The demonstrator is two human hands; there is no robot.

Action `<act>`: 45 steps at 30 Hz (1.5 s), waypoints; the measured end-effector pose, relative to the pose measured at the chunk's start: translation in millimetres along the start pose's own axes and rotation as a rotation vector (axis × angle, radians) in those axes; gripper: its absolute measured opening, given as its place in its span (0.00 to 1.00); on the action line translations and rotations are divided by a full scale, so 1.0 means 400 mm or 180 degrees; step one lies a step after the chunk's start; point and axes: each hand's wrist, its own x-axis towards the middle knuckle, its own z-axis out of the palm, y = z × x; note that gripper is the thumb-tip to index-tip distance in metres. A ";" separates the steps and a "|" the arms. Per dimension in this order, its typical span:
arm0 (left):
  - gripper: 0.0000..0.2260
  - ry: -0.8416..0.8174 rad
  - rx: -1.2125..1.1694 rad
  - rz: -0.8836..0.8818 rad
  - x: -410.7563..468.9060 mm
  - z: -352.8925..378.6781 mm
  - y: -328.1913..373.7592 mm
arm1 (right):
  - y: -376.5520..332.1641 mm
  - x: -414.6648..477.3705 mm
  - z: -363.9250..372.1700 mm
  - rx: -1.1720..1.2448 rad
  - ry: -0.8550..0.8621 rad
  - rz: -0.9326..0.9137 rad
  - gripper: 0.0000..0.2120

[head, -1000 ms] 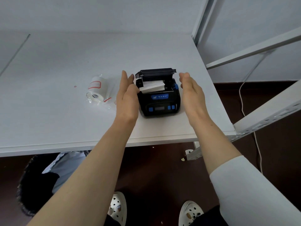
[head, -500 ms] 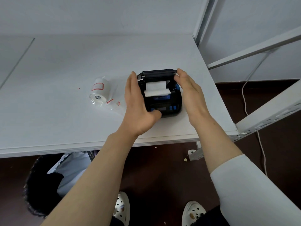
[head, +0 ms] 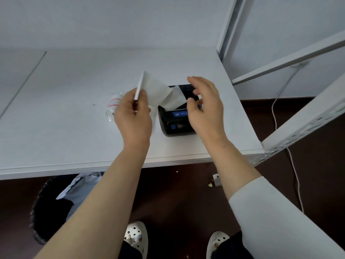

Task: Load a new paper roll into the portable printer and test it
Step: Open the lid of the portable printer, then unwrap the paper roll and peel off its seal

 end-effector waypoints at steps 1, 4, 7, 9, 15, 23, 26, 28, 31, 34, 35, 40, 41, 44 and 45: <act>0.07 0.0122 -0.0188 -0.0198 0.005 -0.015 0.007 | -0.010 -0.006 0.014 -0.0016 -0.0079 -0.0150 0.22; 0.06 0.0511 -0.0631 -0.0510 0.019 -0.066 0.025 | -0.039 -0.022 0.055 0.0064 -0.0396 -0.0294 0.22; 0.03 0.0837 -0.0991 -0.0530 0.033 -0.115 0.035 | -0.062 -0.032 0.101 0.0329 -0.0632 -0.0183 0.22; 0.02 0.1039 -0.1156 -0.0484 0.053 -0.145 0.023 | -0.079 -0.039 0.131 0.0506 -0.0753 -0.0087 0.22; 0.25 -0.0113 -0.0073 -0.0734 0.085 -0.178 -0.070 | -0.090 -0.047 0.192 0.0350 -0.1018 0.0167 0.22; 0.36 -0.0976 0.2407 0.0444 0.065 -0.161 -0.092 | -0.055 -0.049 0.185 -0.0263 -0.1102 0.0161 0.19; 0.28 -0.1260 0.2583 0.0986 0.044 -0.136 -0.111 | -0.054 -0.048 0.175 -0.0328 -0.0978 0.0217 0.17; 0.29 -0.1516 0.2887 0.0824 0.037 -0.115 -0.130 | -0.057 -0.048 0.167 -0.0337 -0.0890 0.0199 0.16; 0.27 -0.1611 0.3248 0.0671 0.031 -0.096 -0.146 | -0.057 -0.047 0.161 -0.0413 -0.0969 0.0155 0.17; 0.13 -0.1332 0.3354 0.0815 0.029 -0.099 -0.152 | -0.057 -0.048 0.162 -0.0584 -0.1251 0.0150 0.18; 0.12 -0.1228 0.3285 0.0800 0.029 -0.104 -0.152 | -0.058 -0.050 0.163 -0.0657 -0.1336 0.0141 0.19; 0.10 -0.0978 0.2517 0.0164 0.043 -0.144 -0.115 | -0.061 -0.052 0.175 -0.1035 -0.1782 -0.0022 0.24; 0.09 -0.0926 0.2416 0.0156 0.046 -0.155 -0.104 | -0.062 -0.054 0.182 -0.1097 -0.1879 -0.0087 0.25; 0.07 -0.0706 0.2187 0.0142 0.059 -0.188 -0.076 | -0.067 -0.059 0.207 -0.1367 -0.2128 -0.0195 0.22; 0.07 -0.0659 0.2101 0.0108 0.065 -0.196 -0.072 | -0.069 -0.061 0.216 -0.1483 -0.2155 -0.0247 0.19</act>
